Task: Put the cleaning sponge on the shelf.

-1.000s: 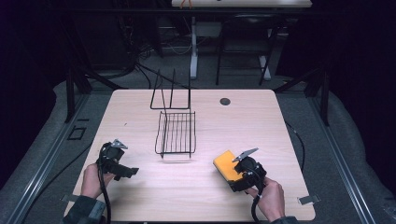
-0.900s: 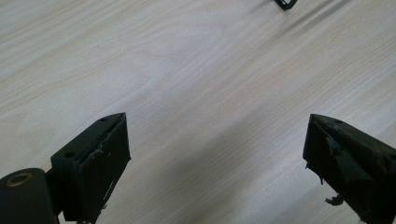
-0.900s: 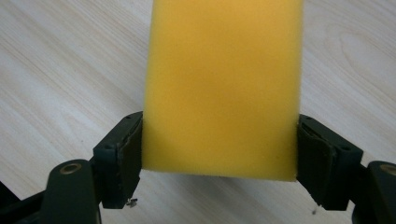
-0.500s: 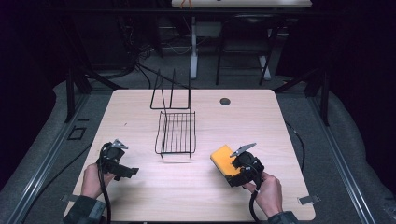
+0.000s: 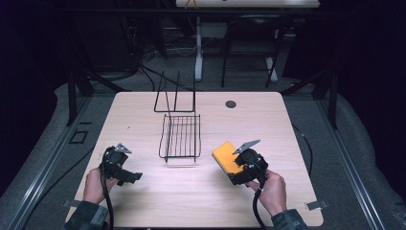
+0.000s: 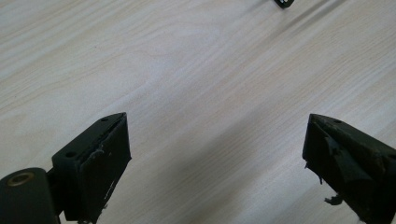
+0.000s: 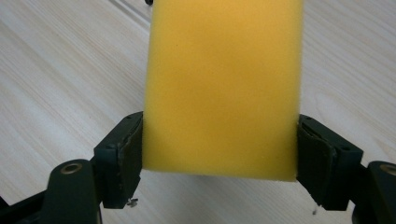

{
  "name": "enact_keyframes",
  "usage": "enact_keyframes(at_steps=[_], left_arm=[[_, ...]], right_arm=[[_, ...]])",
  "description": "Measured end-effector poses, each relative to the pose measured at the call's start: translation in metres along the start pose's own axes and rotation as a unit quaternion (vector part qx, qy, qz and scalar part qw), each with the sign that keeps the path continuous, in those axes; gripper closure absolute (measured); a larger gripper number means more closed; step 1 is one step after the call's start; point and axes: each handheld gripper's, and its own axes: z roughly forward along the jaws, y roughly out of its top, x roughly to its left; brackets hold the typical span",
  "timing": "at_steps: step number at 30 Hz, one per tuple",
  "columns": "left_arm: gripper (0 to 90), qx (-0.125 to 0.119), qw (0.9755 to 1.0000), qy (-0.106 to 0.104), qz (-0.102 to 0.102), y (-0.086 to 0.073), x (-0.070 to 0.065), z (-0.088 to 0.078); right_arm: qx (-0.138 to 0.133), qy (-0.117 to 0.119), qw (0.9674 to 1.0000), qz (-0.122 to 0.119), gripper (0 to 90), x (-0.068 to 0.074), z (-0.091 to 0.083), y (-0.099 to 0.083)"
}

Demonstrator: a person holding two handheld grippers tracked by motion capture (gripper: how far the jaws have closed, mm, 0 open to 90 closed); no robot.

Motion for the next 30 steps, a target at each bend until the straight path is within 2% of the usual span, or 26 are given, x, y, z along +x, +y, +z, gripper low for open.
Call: enact_keyframes(at_steps=[16, 20, 30], left_arm=[[7.9, -0.001, 1.0, -0.002, 0.001, 0.0, 0.0, 0.001], [7.9, -0.003, 1.0, -0.004, 0.003, 0.0, 0.0, 0.001], [7.9, -0.001, 1.0, -0.005, 0.003, 0.0, 0.0, 0.001]], right_arm=[[-0.014, -0.002, 0.9998, -0.015, 24.2, -0.002, -0.002, 0.029], [-0.019, 0.002, 0.9998, -0.009, 24.3, -0.001, 0.0, 0.038], [-0.026, 0.009, 0.9995, -0.018, 24.3, 0.006, 0.011, 0.06]])
